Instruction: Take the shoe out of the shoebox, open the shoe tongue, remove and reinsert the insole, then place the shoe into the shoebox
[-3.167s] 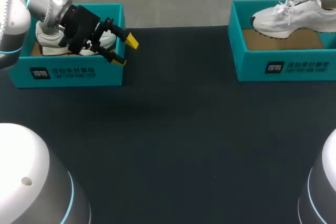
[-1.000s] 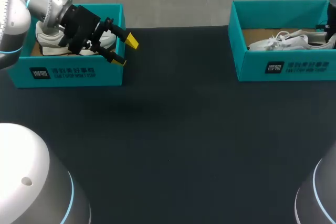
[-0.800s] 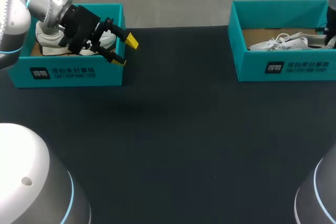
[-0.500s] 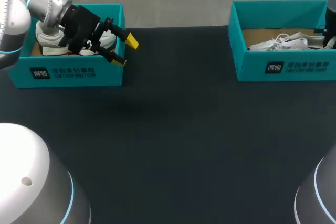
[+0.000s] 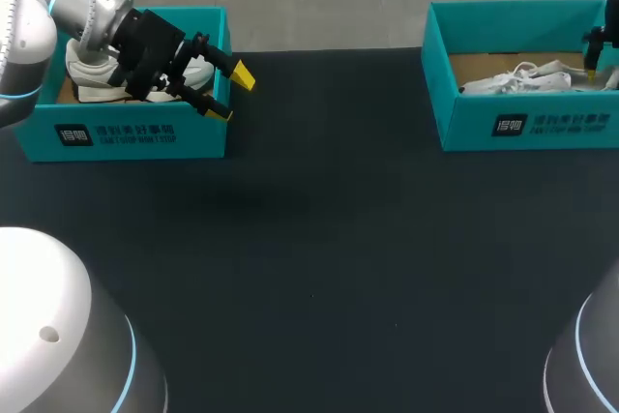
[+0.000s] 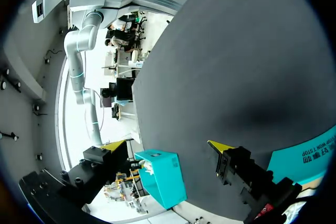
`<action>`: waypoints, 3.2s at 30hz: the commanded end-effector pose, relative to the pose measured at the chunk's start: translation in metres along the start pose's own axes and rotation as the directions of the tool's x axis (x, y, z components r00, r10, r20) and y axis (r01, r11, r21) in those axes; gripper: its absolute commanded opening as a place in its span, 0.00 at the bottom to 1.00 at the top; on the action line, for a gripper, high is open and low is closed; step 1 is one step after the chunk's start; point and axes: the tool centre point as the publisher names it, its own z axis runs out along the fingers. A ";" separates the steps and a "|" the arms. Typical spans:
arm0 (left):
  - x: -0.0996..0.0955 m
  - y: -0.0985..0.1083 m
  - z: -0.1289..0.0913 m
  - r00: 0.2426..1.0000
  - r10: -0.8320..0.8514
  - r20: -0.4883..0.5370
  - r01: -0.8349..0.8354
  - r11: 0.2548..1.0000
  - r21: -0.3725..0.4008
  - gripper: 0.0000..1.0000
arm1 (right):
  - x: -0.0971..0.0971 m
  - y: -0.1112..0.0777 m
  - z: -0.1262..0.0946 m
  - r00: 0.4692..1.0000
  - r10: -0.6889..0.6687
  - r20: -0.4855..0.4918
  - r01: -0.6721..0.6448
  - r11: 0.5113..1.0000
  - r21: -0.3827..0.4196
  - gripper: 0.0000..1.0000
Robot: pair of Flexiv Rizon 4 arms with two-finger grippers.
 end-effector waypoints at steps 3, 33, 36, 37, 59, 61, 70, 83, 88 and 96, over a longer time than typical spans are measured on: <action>0.000 0.000 0.000 1.000 0.001 -0.003 -0.001 1.000 0.001 1.00 | 0.002 -0.030 -0.047 0.999 -0.019 -0.044 0.015 0.997 -0.073 0.93; 0.000 0.000 0.000 1.000 0.001 -0.003 -0.001 1.000 0.001 1.00 | 0.034 -0.105 -0.127 0.975 -0.185 -0.121 0.170 0.978 -0.124 1.00; 0.000 0.000 0.000 1.000 0.001 -0.003 -0.001 1.000 0.001 1.00 | 0.034 -0.105 -0.127 0.975 -0.185 -0.121 0.170 0.978 -0.124 1.00; 0.000 0.000 0.000 1.000 0.001 -0.003 -0.001 1.000 0.001 1.00 | 0.034 -0.105 -0.127 0.975 -0.185 -0.121 0.170 0.978 -0.124 1.00; 0.018 0.011 -0.067 0.930 0.030 -0.365 -0.056 0.997 -0.062 1.00 | 0.034 -0.105 -0.127 0.975 -0.185 -0.121 0.170 0.978 -0.124 1.00; 0.023 0.015 -0.080 0.917 0.019 -0.398 -0.055 0.995 -0.078 1.00 | 0.034 -0.105 -0.127 0.975 -0.185 -0.121 0.170 0.978 -0.124 1.00; 0.053 0.027 -0.127 0.835 -0.028 -0.549 -0.032 0.995 -0.099 1.00 | 0.034 -0.105 -0.127 0.975 -0.185 -0.121 0.170 0.978 -0.124 1.00; 0.095 0.032 -0.201 0.719 -0.135 -0.682 0.015 0.984 -0.179 1.00 | 0.034 -0.105 -0.127 0.975 -0.185 -0.121 0.170 0.978 -0.124 1.00; 0.113 0.037 -0.225 0.647 -0.192 -0.738 0.057 0.977 -0.205 1.00 | 0.034 -0.105 -0.127 0.975 -0.185 -0.121 0.170 0.978 -0.124 1.00; 0.144 0.043 -0.248 0.555 -0.275 -0.785 0.120 0.960 -0.251 1.00 | 0.034 -0.105 -0.127 0.975 -0.185 -0.121 0.170 0.978 -0.124 1.00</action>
